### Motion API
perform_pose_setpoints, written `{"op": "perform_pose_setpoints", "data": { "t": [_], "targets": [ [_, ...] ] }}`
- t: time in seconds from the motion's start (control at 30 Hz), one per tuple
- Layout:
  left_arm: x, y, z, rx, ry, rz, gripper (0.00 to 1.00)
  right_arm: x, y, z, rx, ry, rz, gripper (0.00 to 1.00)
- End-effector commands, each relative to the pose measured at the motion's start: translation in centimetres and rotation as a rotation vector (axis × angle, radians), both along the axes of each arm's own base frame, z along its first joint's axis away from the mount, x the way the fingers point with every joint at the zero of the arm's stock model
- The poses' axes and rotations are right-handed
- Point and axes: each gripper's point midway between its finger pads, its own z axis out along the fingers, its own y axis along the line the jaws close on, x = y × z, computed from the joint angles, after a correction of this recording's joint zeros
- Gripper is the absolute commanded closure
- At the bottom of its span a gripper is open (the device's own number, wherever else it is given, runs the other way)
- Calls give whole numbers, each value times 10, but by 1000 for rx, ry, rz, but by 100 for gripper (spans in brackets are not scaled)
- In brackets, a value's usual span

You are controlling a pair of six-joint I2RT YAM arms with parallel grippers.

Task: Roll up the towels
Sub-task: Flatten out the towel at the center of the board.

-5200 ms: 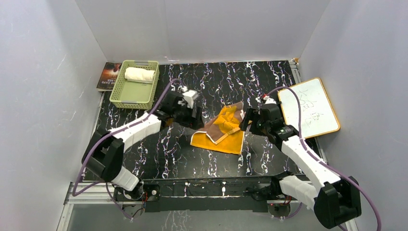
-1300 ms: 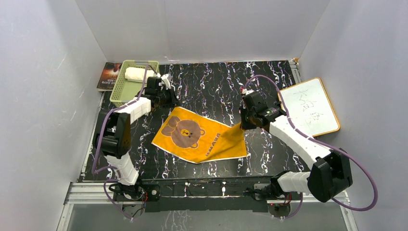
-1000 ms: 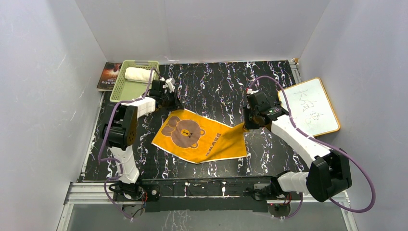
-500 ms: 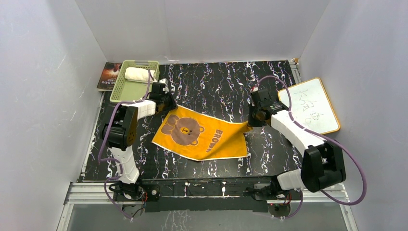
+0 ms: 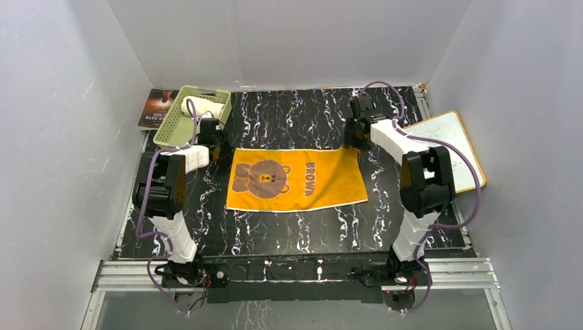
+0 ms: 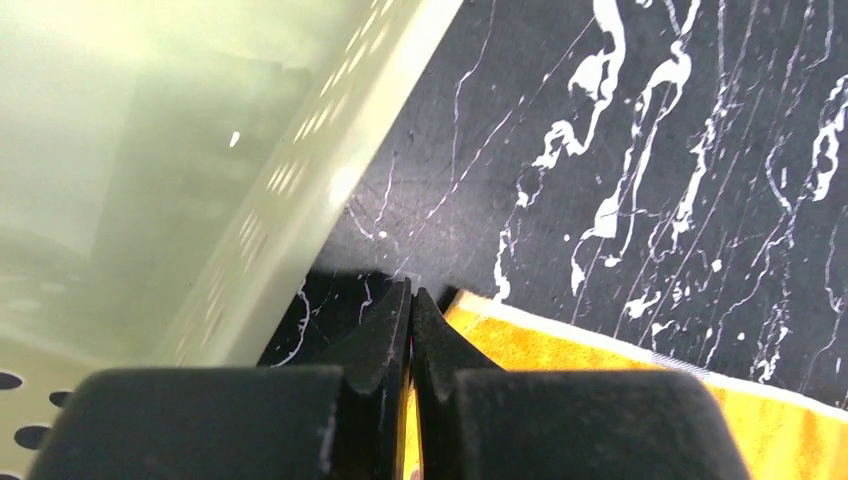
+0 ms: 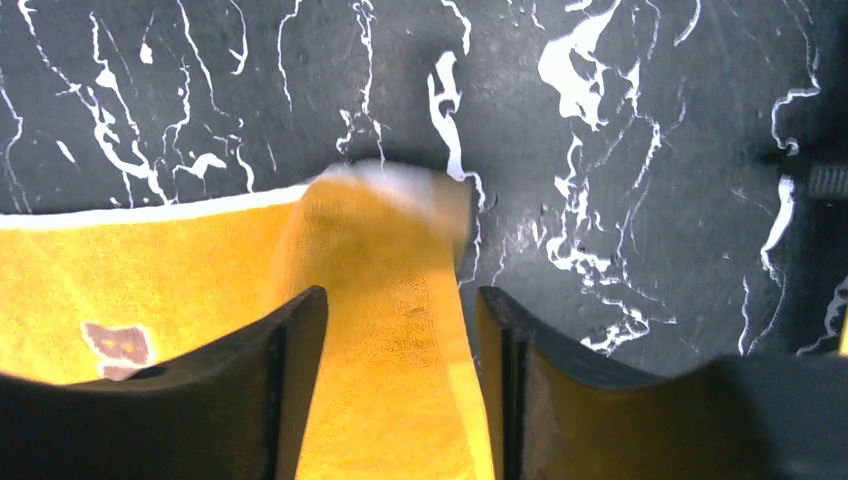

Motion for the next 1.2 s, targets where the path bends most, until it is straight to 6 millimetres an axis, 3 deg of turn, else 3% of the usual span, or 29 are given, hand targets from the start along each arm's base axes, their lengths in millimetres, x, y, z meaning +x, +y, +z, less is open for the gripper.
{"op": "perform_pose_setpoints", "data": {
  "t": [0.0,0.07,0.13,0.23,0.37,0.5,0.57,0.7,1.0,1.17],
  "targets": [
    [23,0,67,10,-159,-28,100,28,8,40,29,-126,26,36],
    [19,-5,86,16,-198,-85,100,24,10,68,44,-218,35,23],
    [12,-13,104,13,-222,-158,93,19,13,87,58,-293,59,24],
    [-2,-25,100,1,-173,-269,70,9,12,80,54,-301,72,30],
    [-14,-20,66,36,-52,-292,59,11,8,40,15,-210,80,33],
    [-12,-14,40,87,11,-303,57,24,4,12,37,-164,73,41],
    [-7,-14,32,98,29,-321,57,31,0,9,56,-168,65,41],
    [-1,-14,16,119,53,-346,57,38,-2,13,93,-177,69,41],
    [-1,-19,-13,130,113,-404,55,35,-6,19,118,-186,73,41],
    [-12,-8,-28,303,188,-412,64,35,-9,27,117,-204,66,41]
  ]
}}
